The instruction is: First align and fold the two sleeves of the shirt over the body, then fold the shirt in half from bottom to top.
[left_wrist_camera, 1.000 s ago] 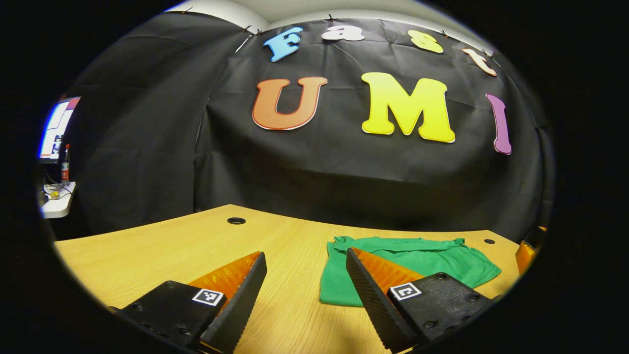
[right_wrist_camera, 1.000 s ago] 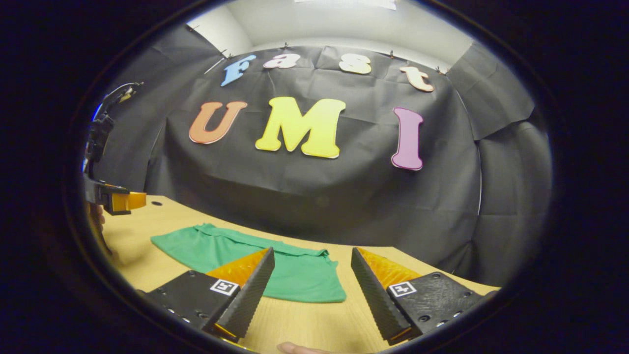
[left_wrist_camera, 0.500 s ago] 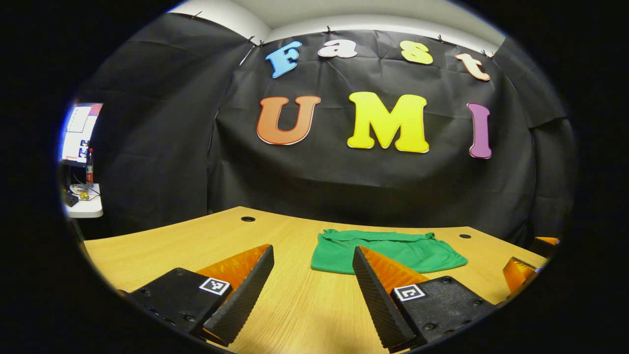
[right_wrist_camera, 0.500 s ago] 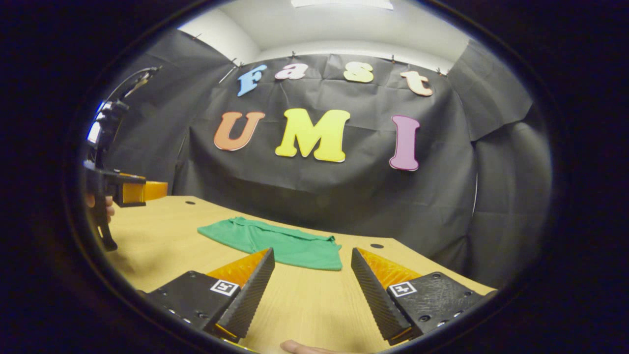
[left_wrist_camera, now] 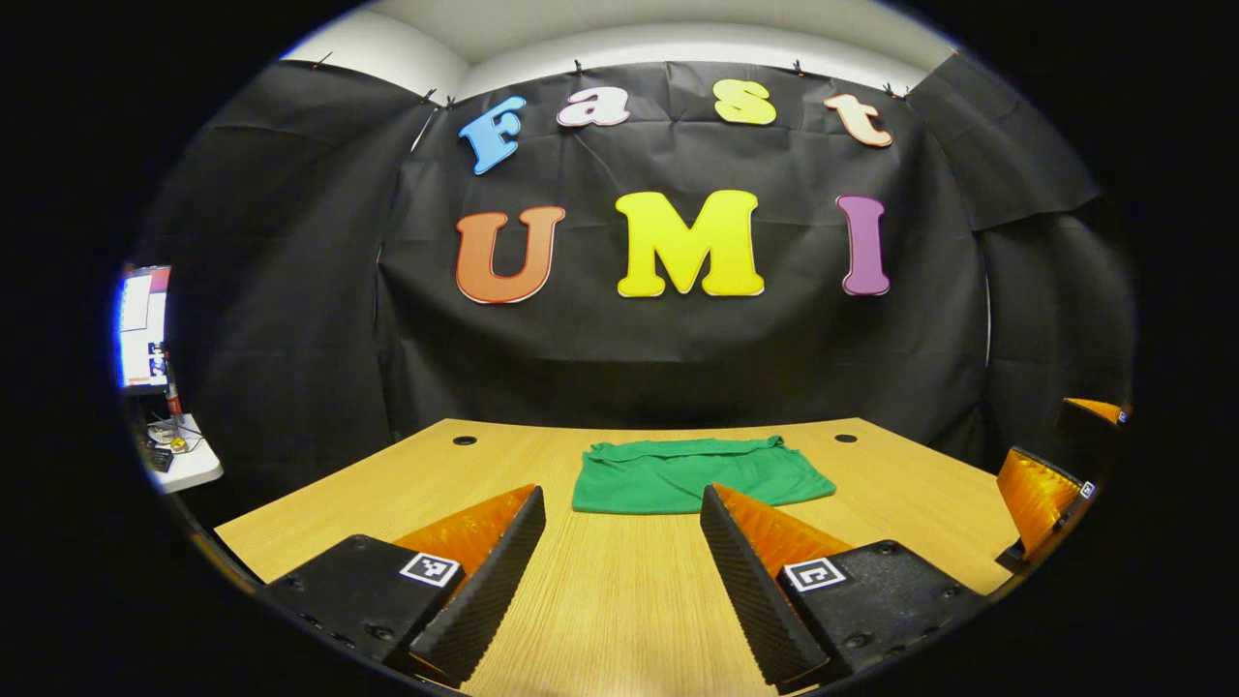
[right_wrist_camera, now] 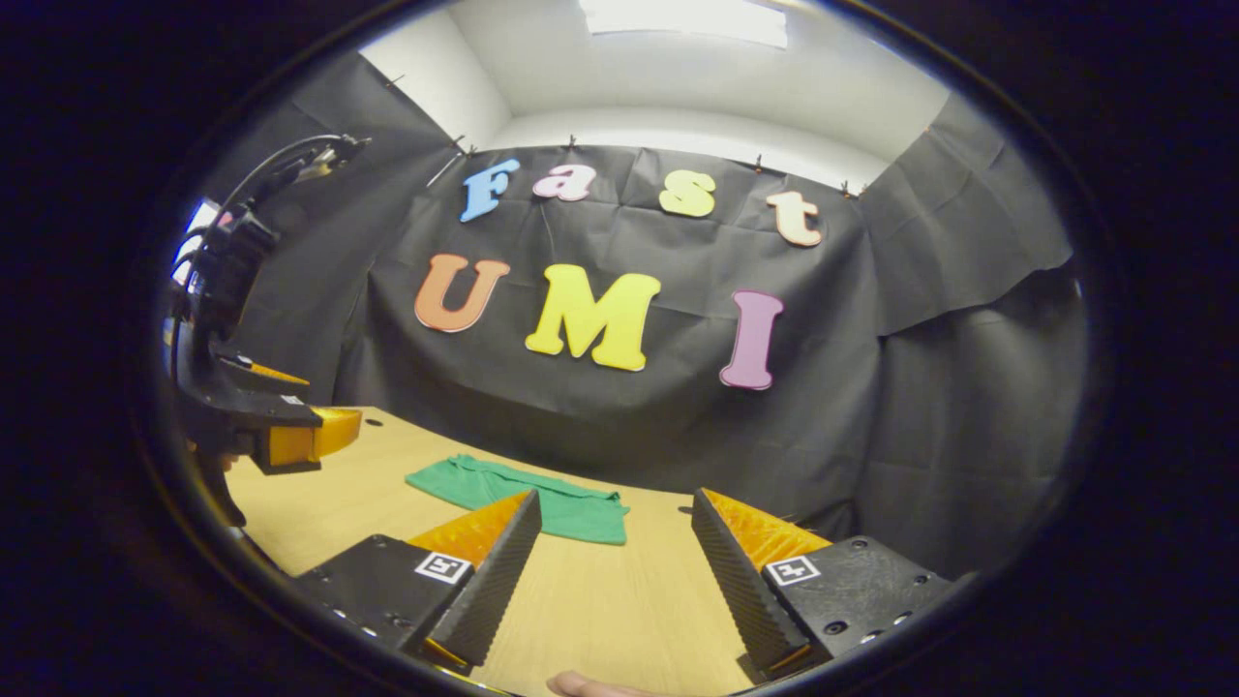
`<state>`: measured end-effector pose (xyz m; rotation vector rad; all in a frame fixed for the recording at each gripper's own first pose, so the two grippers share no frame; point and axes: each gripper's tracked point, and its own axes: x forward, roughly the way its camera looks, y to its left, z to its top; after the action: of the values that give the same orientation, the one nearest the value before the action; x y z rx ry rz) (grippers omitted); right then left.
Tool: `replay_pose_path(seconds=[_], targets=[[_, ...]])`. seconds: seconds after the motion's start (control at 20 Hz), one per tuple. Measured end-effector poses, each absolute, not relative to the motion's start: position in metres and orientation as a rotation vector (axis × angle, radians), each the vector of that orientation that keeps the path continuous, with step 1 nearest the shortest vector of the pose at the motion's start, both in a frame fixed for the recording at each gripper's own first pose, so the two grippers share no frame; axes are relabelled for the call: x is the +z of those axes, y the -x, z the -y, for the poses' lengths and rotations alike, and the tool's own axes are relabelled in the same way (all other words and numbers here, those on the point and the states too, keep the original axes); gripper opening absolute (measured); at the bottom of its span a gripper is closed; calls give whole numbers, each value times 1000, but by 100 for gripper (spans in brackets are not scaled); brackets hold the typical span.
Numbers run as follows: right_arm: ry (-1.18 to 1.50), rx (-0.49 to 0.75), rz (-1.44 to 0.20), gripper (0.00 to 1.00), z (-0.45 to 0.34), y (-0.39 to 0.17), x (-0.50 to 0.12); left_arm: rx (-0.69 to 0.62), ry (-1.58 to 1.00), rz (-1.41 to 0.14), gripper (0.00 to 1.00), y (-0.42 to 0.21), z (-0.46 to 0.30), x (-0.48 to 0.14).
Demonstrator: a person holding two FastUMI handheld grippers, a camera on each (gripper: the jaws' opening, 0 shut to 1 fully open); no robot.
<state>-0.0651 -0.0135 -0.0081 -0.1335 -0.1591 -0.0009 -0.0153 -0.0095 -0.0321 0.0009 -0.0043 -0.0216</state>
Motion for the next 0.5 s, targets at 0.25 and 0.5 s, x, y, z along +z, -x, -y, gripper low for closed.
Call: replay_pose_path(seconds=[0.25,0.5], targets=[[58,-17,108,96,27,84,2,-72,-15,40,100,39,18,-8],[58,-17,104,96,22,82,7,-82,-24,55,100,47,16,-1]])
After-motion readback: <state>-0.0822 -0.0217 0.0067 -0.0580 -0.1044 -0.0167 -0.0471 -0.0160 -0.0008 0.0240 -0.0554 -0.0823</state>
